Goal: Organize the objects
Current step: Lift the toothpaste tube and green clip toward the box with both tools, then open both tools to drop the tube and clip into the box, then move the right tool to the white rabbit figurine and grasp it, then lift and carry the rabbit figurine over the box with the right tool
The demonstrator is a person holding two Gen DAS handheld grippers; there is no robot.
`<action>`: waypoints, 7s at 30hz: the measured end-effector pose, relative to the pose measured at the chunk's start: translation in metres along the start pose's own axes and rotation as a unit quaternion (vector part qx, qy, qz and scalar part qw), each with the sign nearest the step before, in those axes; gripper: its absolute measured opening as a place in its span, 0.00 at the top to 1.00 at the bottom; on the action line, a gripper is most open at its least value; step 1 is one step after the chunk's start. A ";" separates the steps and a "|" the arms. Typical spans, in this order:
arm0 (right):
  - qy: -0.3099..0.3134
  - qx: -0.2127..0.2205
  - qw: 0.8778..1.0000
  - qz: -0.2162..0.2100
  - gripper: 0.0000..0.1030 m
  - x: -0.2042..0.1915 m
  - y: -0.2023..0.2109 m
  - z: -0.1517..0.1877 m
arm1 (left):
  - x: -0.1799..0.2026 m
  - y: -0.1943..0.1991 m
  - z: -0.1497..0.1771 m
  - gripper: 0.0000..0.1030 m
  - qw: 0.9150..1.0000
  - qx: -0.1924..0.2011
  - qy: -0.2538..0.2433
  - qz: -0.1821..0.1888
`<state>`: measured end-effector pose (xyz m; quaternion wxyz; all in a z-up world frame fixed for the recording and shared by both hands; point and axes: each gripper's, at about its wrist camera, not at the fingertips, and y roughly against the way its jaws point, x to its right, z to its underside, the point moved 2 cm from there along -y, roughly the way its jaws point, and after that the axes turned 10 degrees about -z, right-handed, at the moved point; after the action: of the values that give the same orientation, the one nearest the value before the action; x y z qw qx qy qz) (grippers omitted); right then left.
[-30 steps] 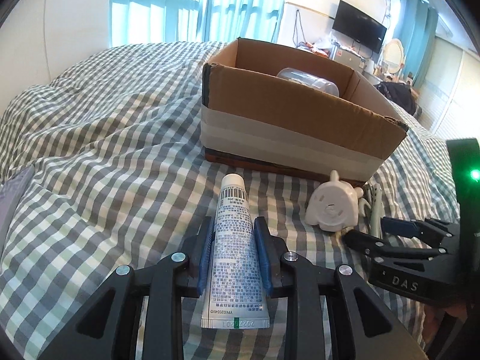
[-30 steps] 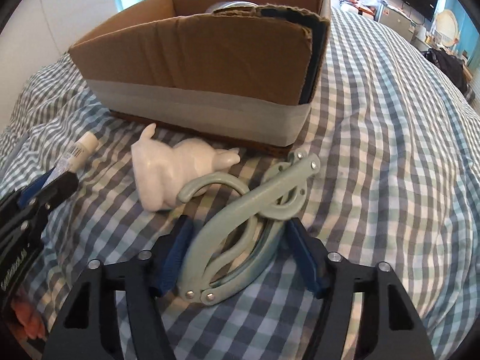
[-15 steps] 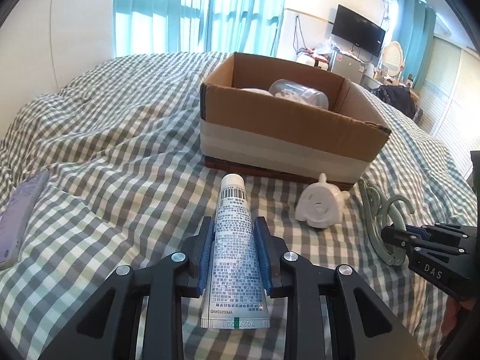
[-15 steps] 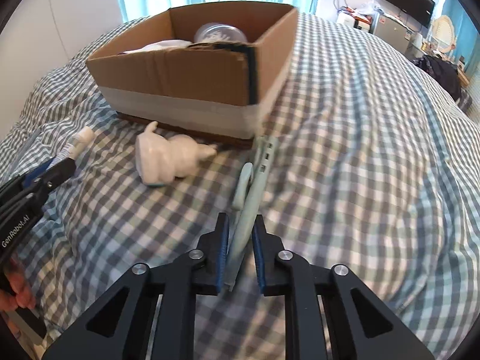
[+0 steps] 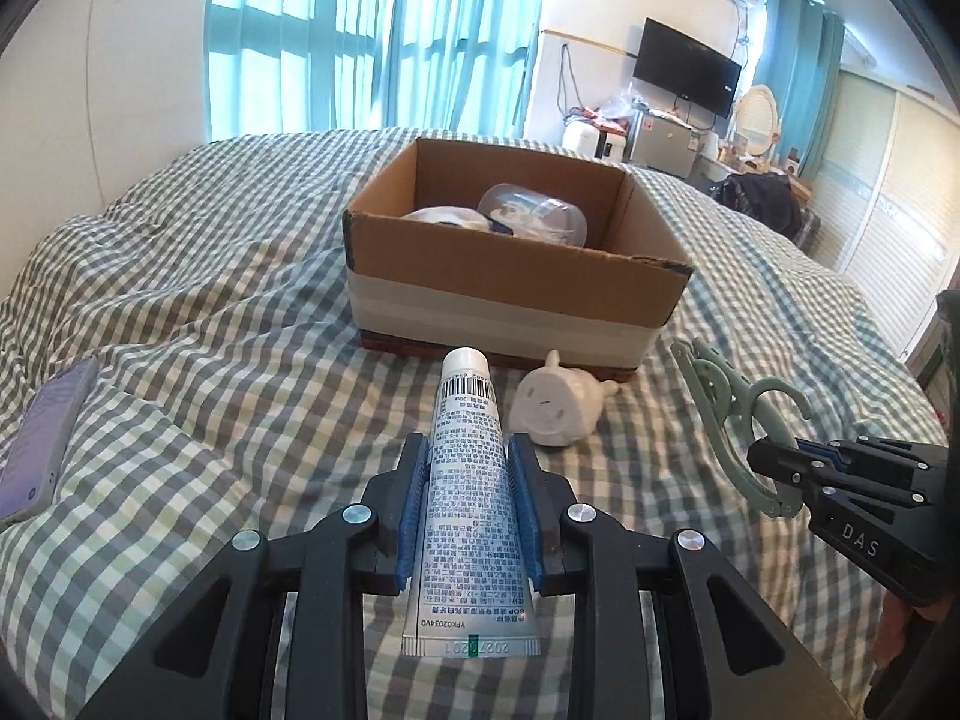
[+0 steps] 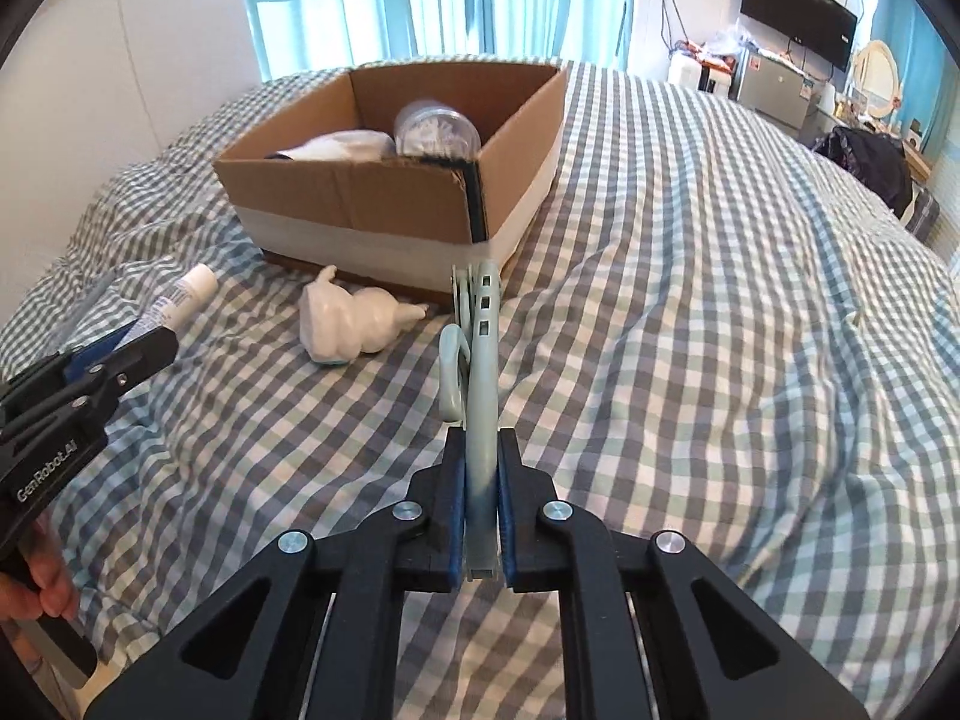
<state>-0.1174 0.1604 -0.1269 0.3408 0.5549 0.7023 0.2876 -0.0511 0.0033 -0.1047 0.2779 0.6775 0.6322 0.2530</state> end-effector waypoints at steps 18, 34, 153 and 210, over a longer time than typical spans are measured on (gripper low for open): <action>0.043 0.105 0.991 -0.064 0.92 -0.025 0.106 -0.047 | 0.020 0.056 -0.056 0.73 0.998 0.047 0.000 0.041; 0.089 0.163 0.979 -0.089 0.92 -0.035 0.114 -0.168 | 0.025 0.043 -0.177 0.73 0.993 0.114 -0.017 0.023; -0.009 -0.005 0.999 -0.045 0.00 -0.028 -0.120 -0.061 | -0.078 -0.086 -0.022 0.00 0.990 -0.049 0.050 -0.122; 0.055 0.108 0.992 -0.031 0.41 -0.045 0.075 -0.024 | -0.010 0.037 -0.033 0.00 0.994 0.048 0.009 -0.095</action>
<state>-0.0861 0.1327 -0.0461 0.2488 0.5499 0.7635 0.2298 -0.0487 -0.0062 -0.0551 0.2622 0.6246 0.7076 0.2010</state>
